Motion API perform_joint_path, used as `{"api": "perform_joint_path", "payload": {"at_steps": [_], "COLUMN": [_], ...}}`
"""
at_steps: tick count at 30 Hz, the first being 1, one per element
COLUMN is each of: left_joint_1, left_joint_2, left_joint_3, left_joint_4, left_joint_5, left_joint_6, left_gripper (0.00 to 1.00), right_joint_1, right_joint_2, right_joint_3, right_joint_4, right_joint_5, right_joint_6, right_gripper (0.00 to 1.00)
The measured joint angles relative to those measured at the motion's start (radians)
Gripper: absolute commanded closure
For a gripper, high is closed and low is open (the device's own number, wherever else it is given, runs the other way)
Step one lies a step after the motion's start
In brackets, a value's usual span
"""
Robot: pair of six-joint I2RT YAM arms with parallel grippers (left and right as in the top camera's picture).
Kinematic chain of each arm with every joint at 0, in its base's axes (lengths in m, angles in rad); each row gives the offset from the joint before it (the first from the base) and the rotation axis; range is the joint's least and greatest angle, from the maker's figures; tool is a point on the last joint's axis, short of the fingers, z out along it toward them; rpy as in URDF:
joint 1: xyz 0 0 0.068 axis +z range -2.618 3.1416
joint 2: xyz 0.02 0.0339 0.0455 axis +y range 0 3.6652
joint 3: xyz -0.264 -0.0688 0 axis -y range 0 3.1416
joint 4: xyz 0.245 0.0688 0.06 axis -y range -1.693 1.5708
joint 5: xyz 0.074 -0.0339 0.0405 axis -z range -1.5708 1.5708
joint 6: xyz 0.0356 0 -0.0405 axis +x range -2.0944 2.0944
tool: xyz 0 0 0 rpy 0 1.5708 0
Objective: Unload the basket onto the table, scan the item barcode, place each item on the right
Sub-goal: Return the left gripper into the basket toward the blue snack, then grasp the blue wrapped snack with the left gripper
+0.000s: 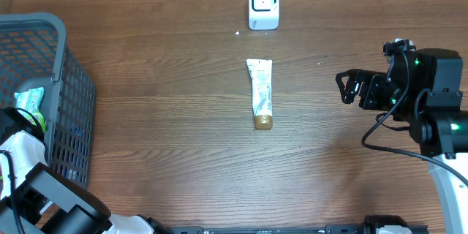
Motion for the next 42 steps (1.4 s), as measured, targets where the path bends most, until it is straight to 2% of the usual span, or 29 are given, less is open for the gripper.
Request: {"api": "perform_joint_path", "payload": {"at_steps": [1,8,12,17,22,23,24,26,27,30,34,37,40,42], "left_joint_1": [0.0,-0.001,-0.001,-0.002,-0.002,-0.002,-0.003,-0.008,-0.01,-0.022,-0.017,-0.017,-0.018,-0.018], "left_joint_2": [0.0,-0.001,0.0,0.0,0.0,-0.001,-0.001,-0.001,-0.001,-0.001,0.001,0.001,0.001,-0.001], "left_joint_3": [0.0,0.002,0.041,0.202,0.349,0.357,0.359,0.353,0.347,0.294,0.161,0.063,-0.013,-0.042], "left_joint_4": [0.0,-0.006,-0.072,-0.175,-0.239,-0.246,-0.257,-0.272,-0.274,-0.267,-0.167,-0.079,-0.006,0.04], "left_joint_5": [0.002,0.006,0.03,0.093,0.134,0.14,0.143,0.148,0.15,0.153,0.141,0.135,0.143,0.156], "left_joint_6": [0.005,0.014,0.014,0.018,0.076,0.094,0.11,0.145,0.162,0.183,0.203,0.205,0.204,0.205], "left_gripper": [0.96,0.96,0.96,0.96,0.96,0.94,0.86,0.6,0.5,0.31,0.23,0.22,0.24,0.32], "right_joint_1": [0.0,0.0,0.0,0.0,0.0,0.0,0.0,0.0,0.0,0.0,0.0,0.0,0.0,0.0], "right_joint_2": [0.0,0.0,0.0,0.0,0.0,0.0,0.0,0.0,0.0,0.0,0.0,0.0,0.0,0.0], "right_joint_3": [0.0,0.0,0.0,0.0,0.0,0.0,0.0,0.0,0.0,0.0,0.0,0.0,0.0,0.0], "right_joint_4": [0.0,0.0,0.0,0.0,0.002,0.006,0.01,0.018,0.023,0.038,0.044,0.044,0.044,0.045], "right_joint_5": [0.0,0.0,0.0,0.0,0.0,0.0,0.0,0.0,0.0,0.0,0.0,0.0,0.0,0.0], "right_joint_6": [0.0,0.0,0.0,0.0,0.0,0.0,0.0,0.0,0.0,0.0,0.0,0.0,0.0,0.0], "right_gripper": [0.0,0.0,0.0,0.0,0.0,0.0,0.0,0.0,0.0,0.0,0.0,0.0,0.0,0.0]}}
